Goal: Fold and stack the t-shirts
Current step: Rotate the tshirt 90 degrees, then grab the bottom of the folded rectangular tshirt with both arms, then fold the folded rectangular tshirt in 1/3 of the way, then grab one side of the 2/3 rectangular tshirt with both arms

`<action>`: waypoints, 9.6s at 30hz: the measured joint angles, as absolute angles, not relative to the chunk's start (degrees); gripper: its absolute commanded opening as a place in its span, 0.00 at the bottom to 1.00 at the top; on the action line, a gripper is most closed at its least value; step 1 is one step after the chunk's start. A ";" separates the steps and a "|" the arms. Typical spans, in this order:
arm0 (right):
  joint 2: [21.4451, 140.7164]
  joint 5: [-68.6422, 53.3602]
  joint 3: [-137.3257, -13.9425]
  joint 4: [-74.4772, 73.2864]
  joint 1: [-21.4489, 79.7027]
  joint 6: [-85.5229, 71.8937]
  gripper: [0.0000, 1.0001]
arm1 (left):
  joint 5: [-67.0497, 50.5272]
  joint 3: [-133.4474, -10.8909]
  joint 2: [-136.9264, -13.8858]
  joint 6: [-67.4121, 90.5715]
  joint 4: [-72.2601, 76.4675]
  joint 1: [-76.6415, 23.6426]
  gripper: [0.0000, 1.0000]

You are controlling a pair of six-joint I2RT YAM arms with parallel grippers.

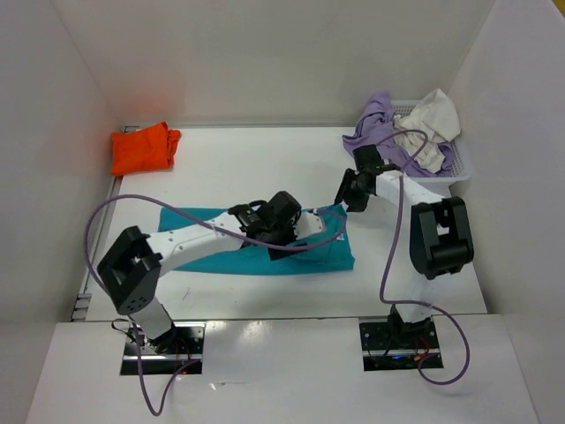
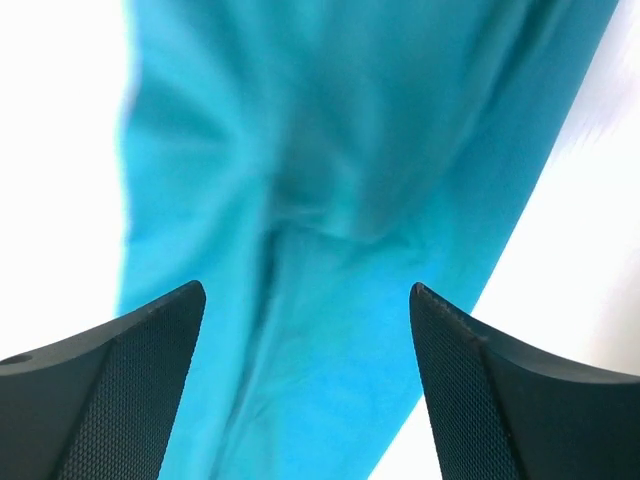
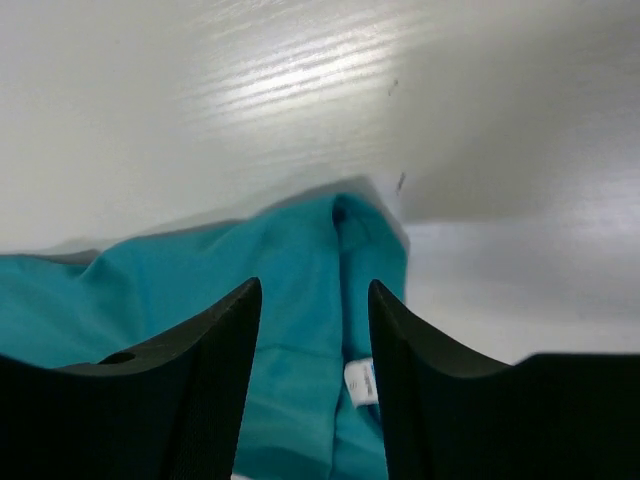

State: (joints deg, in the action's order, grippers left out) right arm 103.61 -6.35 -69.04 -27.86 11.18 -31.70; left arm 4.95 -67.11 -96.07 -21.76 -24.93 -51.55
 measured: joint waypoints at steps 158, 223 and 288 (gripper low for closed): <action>94.30 -20.14 -50.15 -29.95 50.22 -45.47 0.71 | -9.10 -24.60 -46.76 -111.59 -50.22 -49.30 0.70; 105.12 -21.56 -80.90 -44.51 38.04 -32.95 0.00 | -11.49 -43.55 -68.71 -88.95 -31.18 -33.47 0.00; 118.17 -22.65 -86.35 -36.58 32.18 -30.06 0.65 | -4.73 -44.77 -86.26 -86.04 -21.39 -20.93 0.82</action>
State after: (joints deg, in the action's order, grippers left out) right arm 118.17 -22.65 -86.35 -36.58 32.18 -30.06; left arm -4.73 -44.77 -86.26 -86.04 -21.39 -20.93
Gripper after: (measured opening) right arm 0.653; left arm 0.815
